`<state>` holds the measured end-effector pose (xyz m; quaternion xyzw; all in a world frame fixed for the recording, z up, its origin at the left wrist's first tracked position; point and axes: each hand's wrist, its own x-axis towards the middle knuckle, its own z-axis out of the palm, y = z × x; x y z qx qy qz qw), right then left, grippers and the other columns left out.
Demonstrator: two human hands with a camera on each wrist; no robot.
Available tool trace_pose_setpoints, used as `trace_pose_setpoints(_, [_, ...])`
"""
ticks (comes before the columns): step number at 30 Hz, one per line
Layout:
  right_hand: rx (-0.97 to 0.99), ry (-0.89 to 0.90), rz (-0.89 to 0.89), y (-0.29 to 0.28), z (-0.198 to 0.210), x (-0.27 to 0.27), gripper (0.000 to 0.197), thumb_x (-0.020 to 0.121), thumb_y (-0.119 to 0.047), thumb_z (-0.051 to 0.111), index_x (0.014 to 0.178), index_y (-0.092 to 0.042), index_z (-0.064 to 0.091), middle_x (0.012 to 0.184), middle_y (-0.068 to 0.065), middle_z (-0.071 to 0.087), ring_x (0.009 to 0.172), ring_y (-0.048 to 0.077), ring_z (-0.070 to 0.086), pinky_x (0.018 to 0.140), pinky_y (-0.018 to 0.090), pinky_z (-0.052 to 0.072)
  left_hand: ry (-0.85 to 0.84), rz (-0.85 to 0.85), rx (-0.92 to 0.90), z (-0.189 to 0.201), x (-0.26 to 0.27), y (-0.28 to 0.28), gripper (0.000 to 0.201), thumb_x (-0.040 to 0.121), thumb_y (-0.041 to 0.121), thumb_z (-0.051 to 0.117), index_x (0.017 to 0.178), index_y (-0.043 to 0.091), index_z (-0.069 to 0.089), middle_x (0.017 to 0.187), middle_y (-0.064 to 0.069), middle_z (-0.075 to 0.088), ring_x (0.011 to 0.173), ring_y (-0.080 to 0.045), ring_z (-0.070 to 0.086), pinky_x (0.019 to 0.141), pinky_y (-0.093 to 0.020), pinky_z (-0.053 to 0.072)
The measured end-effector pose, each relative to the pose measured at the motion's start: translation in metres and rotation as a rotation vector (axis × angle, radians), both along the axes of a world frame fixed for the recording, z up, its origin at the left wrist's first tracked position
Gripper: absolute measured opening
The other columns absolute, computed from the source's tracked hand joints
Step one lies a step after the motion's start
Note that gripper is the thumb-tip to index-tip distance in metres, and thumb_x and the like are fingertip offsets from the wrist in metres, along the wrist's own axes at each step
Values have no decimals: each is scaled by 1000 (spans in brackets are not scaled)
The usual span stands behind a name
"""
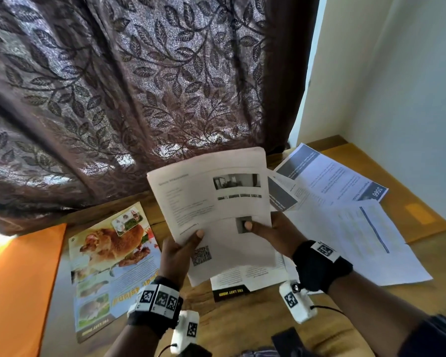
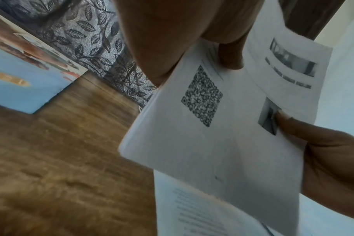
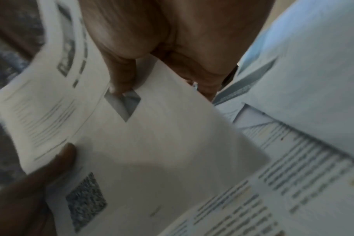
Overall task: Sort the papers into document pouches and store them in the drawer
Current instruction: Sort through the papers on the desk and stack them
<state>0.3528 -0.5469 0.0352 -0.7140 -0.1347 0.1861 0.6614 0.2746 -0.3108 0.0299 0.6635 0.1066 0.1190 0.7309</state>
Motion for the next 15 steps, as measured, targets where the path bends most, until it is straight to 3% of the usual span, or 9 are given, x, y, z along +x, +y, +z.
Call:
trace_pose_setpoints(4, [50,-13,-59,-1,8,-8,16,95,-21,63,107,-29,71,110,-5,76,105,10,69,94,32,54,12,4,-19,6,-2,-4,22,89,18,69,111,16,71,110,-14,75,100,-36,72,84,-60,57])
trace_pose_setpoints(7, [73,24,-133,-4,3,-19,16,95,-22,64,109,-25,72,109,-2,76,104,13,70,94,38,55,53,8,-20,4,-7,-13,26,88,21,67,111,9,70,107,-13,76,98,-35,73,86,-61,57])
trace_pose_setpoints(11, [31,88,-184,-17,-10,-40,21,93,-27,68,112,-21,74,109,-1,76,103,17,71,95,47,55,110,22,-10,-13,-18,-18,28,85,26,71,109,11,73,107,-14,76,100,-37,72,89,-61,55])
trace_pose_setpoints(15, [-80,106,-251,-32,-25,-59,21,94,-30,65,104,-15,75,104,6,76,97,25,72,92,55,54,185,10,-8,-21,-23,-26,17,92,16,67,108,11,72,101,-13,77,94,-37,73,83,-55,59])
